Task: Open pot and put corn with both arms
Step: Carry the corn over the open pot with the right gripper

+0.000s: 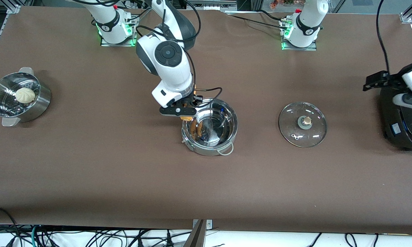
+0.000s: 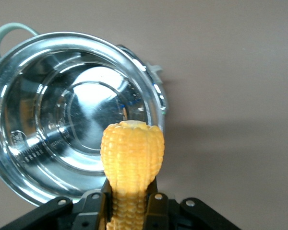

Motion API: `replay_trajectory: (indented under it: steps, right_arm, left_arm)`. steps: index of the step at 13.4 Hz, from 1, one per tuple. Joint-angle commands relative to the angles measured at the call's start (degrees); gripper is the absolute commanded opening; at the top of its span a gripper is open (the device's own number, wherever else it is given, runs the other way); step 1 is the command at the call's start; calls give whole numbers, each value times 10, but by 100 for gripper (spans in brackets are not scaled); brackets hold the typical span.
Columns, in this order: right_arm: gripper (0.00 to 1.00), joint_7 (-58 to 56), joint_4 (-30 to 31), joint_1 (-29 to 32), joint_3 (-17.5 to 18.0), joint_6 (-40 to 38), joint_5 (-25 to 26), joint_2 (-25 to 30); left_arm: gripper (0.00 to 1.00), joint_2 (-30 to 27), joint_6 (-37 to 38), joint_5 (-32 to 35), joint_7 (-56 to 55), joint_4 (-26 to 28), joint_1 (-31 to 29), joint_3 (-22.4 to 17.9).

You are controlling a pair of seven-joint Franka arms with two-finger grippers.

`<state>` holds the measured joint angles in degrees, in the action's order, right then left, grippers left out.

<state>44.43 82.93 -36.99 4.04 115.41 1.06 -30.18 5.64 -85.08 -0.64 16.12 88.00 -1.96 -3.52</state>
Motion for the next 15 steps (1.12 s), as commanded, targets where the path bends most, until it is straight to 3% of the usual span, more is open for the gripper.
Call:
replay_trajectory:
  steps: [1, 3, 6, 9, 11, 15]
  right_arm:
    - [25, 14, -67, -18, -3, -15, 8, -40]
    - [25, 28, -72, -19, -3, -9, 7, -45]
    - [25, 29, -84, -23, -3, 20, 7, -65]
    - [25, 34, -129, -40, -4, 21, 10, -108]
    - [25, 54, -145, -55, -8, 21, 11, -125]
    - [25, 53, -146, -54, -10, 33, 12, -140]
  left_arm:
    - [100, -27, -24, 6, -25, 14, 16, -17]
    - [100, -30, -24, 7, -109, 14, 21, -16]
    - [100, -21, -24, 7, -112, 5, 14, -7]
    - [100, -24, -25, 8, -111, 7, -48, 59]
    - [100, -62, -27, 13, -110, 39, -39, 59]
    - [100, -65, -46, 8, -110, 48, -36, 48]
